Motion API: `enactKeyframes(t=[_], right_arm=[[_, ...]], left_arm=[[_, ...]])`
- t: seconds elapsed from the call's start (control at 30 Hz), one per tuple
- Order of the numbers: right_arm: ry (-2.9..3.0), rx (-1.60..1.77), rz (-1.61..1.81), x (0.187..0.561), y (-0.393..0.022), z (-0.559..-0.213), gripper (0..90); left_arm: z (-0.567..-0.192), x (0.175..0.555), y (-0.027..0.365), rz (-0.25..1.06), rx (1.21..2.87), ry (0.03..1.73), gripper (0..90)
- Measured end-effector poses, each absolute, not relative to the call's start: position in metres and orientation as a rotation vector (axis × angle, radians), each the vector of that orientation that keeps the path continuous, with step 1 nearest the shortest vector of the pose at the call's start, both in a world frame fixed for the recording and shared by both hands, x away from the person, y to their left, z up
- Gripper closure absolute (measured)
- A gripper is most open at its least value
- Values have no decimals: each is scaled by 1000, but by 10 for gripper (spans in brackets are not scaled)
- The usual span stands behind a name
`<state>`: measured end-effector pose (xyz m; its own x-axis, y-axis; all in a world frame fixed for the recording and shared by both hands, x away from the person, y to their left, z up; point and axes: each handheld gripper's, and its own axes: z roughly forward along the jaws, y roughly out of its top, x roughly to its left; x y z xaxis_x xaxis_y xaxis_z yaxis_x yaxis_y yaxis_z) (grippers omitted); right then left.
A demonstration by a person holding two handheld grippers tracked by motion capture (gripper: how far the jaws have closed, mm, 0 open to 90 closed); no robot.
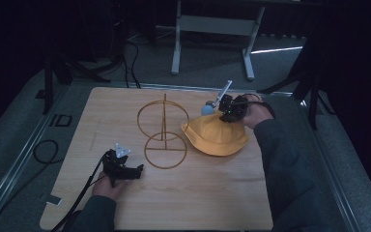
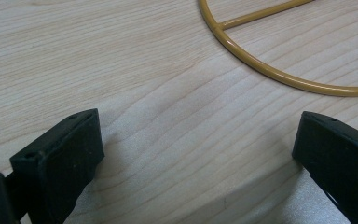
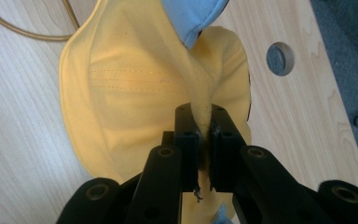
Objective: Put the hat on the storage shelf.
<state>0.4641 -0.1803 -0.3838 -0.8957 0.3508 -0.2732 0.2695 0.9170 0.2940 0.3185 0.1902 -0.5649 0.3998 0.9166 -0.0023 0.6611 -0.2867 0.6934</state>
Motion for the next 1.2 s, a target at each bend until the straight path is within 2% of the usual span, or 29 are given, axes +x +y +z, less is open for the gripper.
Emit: enactKeyframes(t=[1.2], right_arm=[[2643, 481, 517, 458, -200, -324, 840]], left_arm=[[-565, 318, 190, 536, 2051, 1341, 19]])
